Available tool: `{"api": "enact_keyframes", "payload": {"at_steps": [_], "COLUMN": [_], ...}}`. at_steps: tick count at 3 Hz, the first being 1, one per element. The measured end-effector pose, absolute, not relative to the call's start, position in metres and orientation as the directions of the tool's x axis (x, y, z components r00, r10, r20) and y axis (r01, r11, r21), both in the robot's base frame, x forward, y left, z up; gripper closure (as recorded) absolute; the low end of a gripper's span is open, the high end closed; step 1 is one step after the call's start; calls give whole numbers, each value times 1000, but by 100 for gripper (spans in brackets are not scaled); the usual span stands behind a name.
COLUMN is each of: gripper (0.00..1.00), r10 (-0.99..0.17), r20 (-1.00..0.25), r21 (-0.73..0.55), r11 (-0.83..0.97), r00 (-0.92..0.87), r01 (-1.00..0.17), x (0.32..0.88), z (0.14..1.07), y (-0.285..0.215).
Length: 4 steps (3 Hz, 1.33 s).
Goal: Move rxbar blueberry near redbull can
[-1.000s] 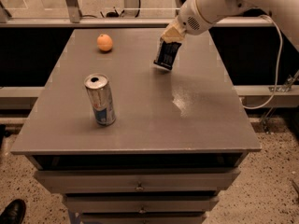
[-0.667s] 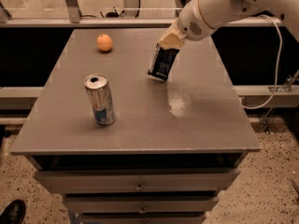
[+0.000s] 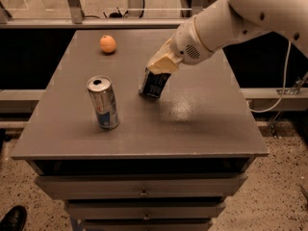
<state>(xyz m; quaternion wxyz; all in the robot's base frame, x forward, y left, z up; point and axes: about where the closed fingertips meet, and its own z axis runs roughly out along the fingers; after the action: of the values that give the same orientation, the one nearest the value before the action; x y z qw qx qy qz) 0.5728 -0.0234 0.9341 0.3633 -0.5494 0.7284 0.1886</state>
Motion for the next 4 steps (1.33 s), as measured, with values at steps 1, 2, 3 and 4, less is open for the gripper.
{"api": "enact_keyframes", "payload": {"at_steps": [1,2,3,4], "gripper": [100,100,100,82], "r10": [-640,-615,-603,-610], "r20": [-759,-782,-792,-786], "r21": [-67,-10,33,74], "r11": [253,173,110,69], "r00": [-116,-101,-93,-100], "r01": [-965,-985,-993,-995], "x": [536,502,475,457], "z": [928,925,921,909], "y": [3,30,47,57]}}
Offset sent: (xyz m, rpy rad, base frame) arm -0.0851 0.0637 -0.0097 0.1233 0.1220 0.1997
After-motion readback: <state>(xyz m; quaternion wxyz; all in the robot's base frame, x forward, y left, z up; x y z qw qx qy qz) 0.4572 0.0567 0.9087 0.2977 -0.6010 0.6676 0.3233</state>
